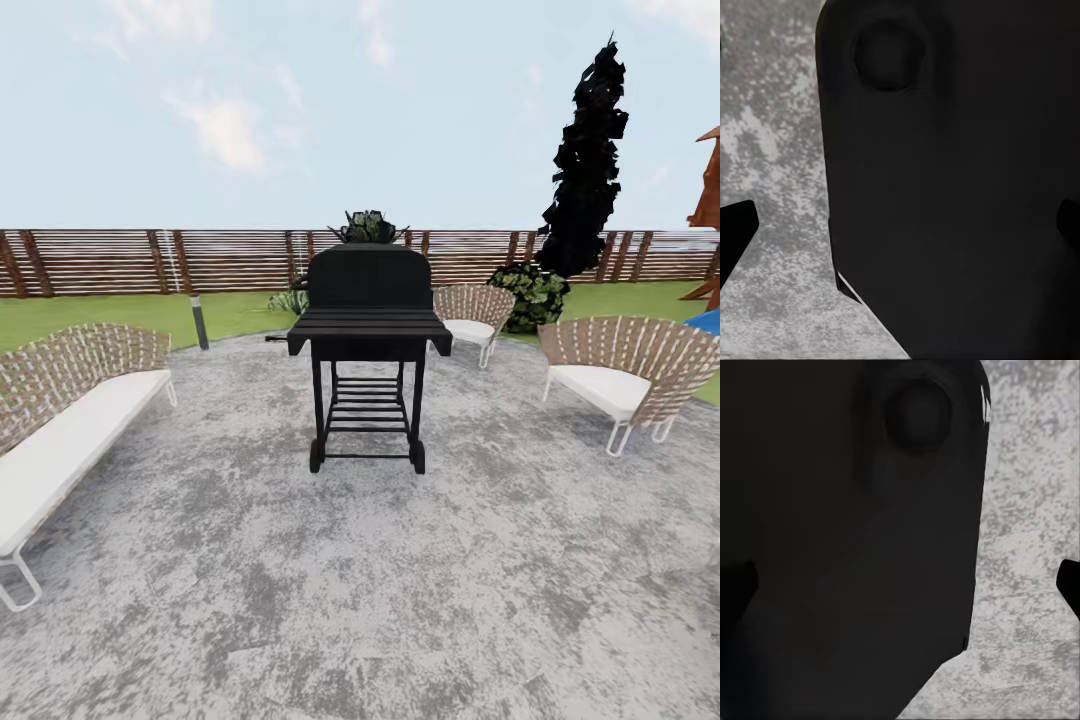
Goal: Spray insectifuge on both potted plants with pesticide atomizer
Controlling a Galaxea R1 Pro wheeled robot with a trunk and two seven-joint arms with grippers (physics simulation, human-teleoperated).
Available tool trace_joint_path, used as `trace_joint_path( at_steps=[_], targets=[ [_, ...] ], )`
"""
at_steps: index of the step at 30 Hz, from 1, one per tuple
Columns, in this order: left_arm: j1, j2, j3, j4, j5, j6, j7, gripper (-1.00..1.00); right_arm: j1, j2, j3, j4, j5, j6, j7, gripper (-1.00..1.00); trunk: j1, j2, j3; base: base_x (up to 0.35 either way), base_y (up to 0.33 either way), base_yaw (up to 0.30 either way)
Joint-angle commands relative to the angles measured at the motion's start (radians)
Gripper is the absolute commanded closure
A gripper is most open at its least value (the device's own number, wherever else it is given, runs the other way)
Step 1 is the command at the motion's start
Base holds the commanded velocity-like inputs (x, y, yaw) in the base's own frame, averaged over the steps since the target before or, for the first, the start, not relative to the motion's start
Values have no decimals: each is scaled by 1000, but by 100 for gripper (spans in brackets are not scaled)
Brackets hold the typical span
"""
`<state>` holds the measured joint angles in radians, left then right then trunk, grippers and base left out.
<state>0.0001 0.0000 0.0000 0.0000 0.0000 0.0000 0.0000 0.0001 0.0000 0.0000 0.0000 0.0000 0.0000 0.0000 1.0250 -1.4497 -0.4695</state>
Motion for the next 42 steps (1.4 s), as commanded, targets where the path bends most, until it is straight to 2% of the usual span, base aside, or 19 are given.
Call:
trace_joint_path(
  at_steps=[1, 5, 11, 18, 27, 28, 29, 35, 42],
  targets=[
    [2, -3, 0, -6, 1, -2, 2, -100, -1, 6, -1, -6, 1, -6, -1, -100, 0, 0, 0, 0, 0, 0],
    [2, -4, -1, -12, -2, -7, 2, -100, -2, 27, 1, -26, 0, -7, -3, -100, 0, 0, 0, 0, 0, 0],
    [2, -4, 0, -11, -3, -41, -1, -100, -2, 28, -1, -36, -1, -11, -3, -100, 0, 0, 0, 0, 0, 0],
    [-3, 0, -8, -29, -11, -80, -1, -100, -2, 20, -1, -75, 0, -11, -4, -100, 0, 0, 0, 0, 0, 0],
    [-17, 24, -6, -80, -12, -130, -1, -100, -5, -23, -5, -126, 0, -28, -6, -100, 0, 0, 0, 0, -174, 0],
    [-21, 24, -6, -298, -12, -220, -1, -100, -5, -23, -6, -471, 0, -62, -6, -100, 0, 0, 0, 0, -269, 0],
    [-35, 25, -6, -322, -12, -221, -1, -100, -7, -23, -7, -503, -1, -98, -6, -100, 0, 0, 0, 0, -273, 0],
    [-107, 26, -3, -351, -8, -222, 1, -100, -20, -25, -8, -588, 0, -219, -4, -100, 0, 0, 0, -30, -276, 0],
    [-127, 30, 1, -354, 0, -225, 1, -100, -23, -25, -5, -584, 2, -250, -3, -100, 0, 0, -1, -160, -248, 7]
  ],
)
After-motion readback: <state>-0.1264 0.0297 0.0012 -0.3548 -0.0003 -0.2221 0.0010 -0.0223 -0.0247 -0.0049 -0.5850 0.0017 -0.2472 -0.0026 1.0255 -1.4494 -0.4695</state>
